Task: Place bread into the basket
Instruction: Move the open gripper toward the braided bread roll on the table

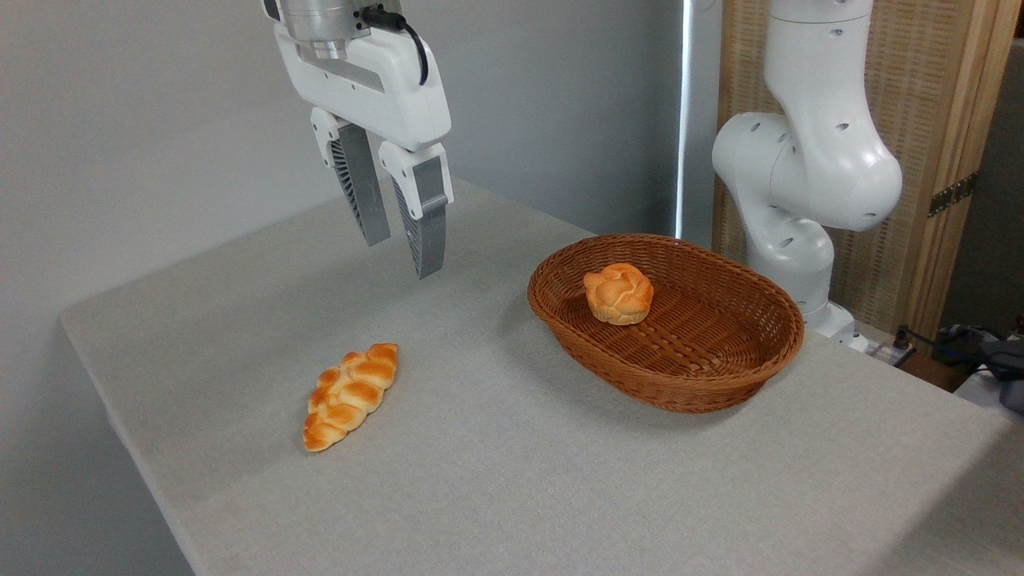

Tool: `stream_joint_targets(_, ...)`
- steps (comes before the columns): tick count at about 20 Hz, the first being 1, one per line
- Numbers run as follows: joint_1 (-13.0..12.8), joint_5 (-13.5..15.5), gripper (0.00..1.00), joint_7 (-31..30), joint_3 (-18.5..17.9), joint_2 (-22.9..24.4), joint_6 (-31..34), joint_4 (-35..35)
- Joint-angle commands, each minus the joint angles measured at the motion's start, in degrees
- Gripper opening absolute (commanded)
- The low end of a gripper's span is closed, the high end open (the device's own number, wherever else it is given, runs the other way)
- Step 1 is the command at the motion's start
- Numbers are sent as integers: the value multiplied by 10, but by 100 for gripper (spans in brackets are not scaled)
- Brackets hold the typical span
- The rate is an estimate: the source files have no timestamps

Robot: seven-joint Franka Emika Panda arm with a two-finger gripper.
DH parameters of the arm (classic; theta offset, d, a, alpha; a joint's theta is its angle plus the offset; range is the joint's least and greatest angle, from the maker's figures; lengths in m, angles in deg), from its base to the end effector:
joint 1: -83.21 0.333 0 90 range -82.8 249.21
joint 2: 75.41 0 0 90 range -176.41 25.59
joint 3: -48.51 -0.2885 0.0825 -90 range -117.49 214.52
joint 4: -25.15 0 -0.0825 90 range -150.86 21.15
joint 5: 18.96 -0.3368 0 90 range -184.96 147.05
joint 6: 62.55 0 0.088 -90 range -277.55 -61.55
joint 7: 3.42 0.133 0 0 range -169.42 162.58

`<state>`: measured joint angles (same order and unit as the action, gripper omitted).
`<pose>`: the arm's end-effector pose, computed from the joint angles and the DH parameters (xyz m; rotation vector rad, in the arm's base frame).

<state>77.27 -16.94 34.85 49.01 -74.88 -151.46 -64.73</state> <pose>0.4989 -0.0611 0.5750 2.8719 -1.1820 0.0035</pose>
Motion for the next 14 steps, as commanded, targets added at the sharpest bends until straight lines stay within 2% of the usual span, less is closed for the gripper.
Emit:
stream_joint_targets(1,2,3,100,-2,2,0,14,4)
stream_joint_targets(14,1,4,100,-10,4,-1,14,2)
